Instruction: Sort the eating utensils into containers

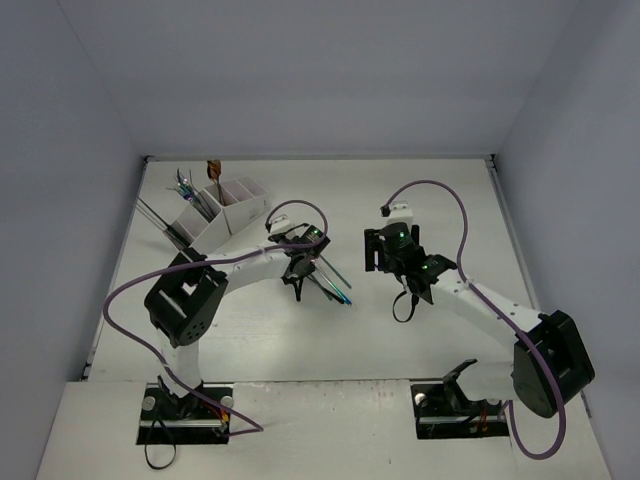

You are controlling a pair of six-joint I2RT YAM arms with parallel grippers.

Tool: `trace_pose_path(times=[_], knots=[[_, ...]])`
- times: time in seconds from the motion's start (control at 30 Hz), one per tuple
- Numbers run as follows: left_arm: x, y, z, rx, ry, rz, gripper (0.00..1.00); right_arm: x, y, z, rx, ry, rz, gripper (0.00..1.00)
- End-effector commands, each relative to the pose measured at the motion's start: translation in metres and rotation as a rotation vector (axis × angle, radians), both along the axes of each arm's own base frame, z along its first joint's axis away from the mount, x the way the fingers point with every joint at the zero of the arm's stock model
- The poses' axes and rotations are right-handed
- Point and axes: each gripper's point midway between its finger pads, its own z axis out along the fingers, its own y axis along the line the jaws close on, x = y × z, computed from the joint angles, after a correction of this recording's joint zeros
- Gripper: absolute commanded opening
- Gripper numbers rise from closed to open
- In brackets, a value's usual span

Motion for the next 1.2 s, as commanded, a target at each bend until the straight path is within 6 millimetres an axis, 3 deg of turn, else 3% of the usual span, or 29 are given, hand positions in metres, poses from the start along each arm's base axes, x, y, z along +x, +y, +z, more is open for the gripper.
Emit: trace_pose_path(times=[0.0, 0.37, 0.43, 0.6, 0.83, 1.17], knots=[[-0.005, 0.021, 0.019, 0.015, -0.036, 0.02, 0.32, 0.008, 0.003, 0.015, 0.038, -0.061, 0.0, 0.7], [-0.019, 0.071, 0.023, 0.044, -0.029, 0.05, 0.32, 0.008, 0.006, 0.014, 0.045, -0.054, 0.012, 0.7], [-0.018, 0.07, 0.03, 0.017, -0.048, 0.059, 0.35, 0.008, 0.007, 0.013, 0.046, -0.051, 0.015, 0.7], [-0.012, 0.043, 0.048, -0.083, -0.079, 0.061, 0.47, 0.009, 0.009, 0.011, 0.049, -0.043, 0.02, 0.7], [-0.014, 0.035, 0.031, -0.103, -0.024, 0.111, 0.5, 0.008, 0.007, 0.015, 0.046, -0.056, 0.02, 0.7], [-0.018, 0.049, 0.011, -0.061, 0.026, 0.173, 0.49, 0.008, 0.006, 0.01, 0.037, -0.044, 0.024, 0.7]])
